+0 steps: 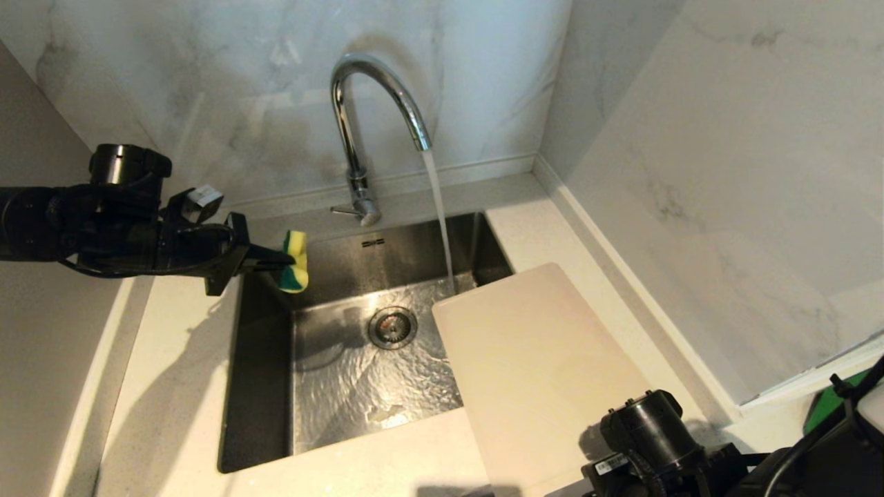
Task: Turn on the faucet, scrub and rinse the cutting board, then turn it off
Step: Put down the cutting board
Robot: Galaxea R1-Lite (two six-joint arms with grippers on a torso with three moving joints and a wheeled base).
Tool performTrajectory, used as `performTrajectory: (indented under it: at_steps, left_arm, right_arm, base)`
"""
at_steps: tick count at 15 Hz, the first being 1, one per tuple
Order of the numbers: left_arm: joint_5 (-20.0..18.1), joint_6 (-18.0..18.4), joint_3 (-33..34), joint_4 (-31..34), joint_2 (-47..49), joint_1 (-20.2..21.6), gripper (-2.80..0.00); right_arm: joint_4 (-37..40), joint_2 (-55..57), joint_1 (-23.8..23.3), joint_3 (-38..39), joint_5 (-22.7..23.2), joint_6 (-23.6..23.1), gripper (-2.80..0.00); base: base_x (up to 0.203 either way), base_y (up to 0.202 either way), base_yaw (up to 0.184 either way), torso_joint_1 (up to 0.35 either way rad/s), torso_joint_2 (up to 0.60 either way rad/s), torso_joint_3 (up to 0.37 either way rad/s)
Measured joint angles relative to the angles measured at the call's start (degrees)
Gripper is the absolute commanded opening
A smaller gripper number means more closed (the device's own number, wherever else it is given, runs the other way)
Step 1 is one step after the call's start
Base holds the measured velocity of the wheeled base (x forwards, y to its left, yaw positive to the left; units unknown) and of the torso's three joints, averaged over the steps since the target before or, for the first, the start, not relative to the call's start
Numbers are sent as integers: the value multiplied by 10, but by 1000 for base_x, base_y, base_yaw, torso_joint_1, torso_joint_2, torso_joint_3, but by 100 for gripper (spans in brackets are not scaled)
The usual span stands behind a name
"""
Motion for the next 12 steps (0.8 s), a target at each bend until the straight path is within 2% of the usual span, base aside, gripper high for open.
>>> performTrajectory:
  at_steps: [12]
  left_arm:
    - [1,1,-1,0,10,0,-280]
  right_arm:
    - [16,31,0,-8,13,50,-280]
  base:
    - [0,0,0,0,0,0]
